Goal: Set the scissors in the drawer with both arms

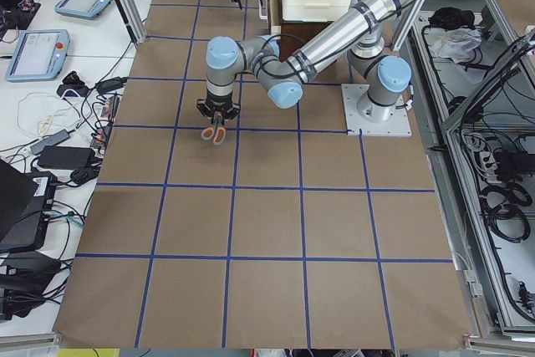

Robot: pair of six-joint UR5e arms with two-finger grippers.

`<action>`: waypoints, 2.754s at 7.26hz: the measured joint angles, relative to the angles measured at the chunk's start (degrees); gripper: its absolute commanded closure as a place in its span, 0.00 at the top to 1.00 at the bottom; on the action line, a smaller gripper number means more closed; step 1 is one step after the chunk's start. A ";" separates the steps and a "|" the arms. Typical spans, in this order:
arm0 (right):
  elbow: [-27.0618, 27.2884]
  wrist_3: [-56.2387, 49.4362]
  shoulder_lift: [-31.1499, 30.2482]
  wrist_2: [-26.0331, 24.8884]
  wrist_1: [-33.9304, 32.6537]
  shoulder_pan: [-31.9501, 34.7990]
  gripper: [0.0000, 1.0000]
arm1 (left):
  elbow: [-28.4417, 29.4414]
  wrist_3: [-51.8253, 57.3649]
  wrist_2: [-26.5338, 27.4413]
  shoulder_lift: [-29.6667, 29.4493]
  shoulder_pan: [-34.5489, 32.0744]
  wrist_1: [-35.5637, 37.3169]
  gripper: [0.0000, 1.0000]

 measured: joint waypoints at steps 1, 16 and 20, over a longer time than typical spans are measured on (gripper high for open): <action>-0.01 0.04 0.09 -0.24 -1.77 0.00 1.00 | 3.25 -0.67 0.17 1.24 -2.22 -5.37 0.01; -0.48 -0.68 0.41 0.35 -4.76 -1.61 1.00 | 4.88 -30.33 0.44 6.41 -22.18 -18.40 0.01; -0.90 -0.96 2.40 0.38 -5.74 -1.59 1.00 | 4.88 -30.27 0.36 6.04 -22.18 -18.14 0.01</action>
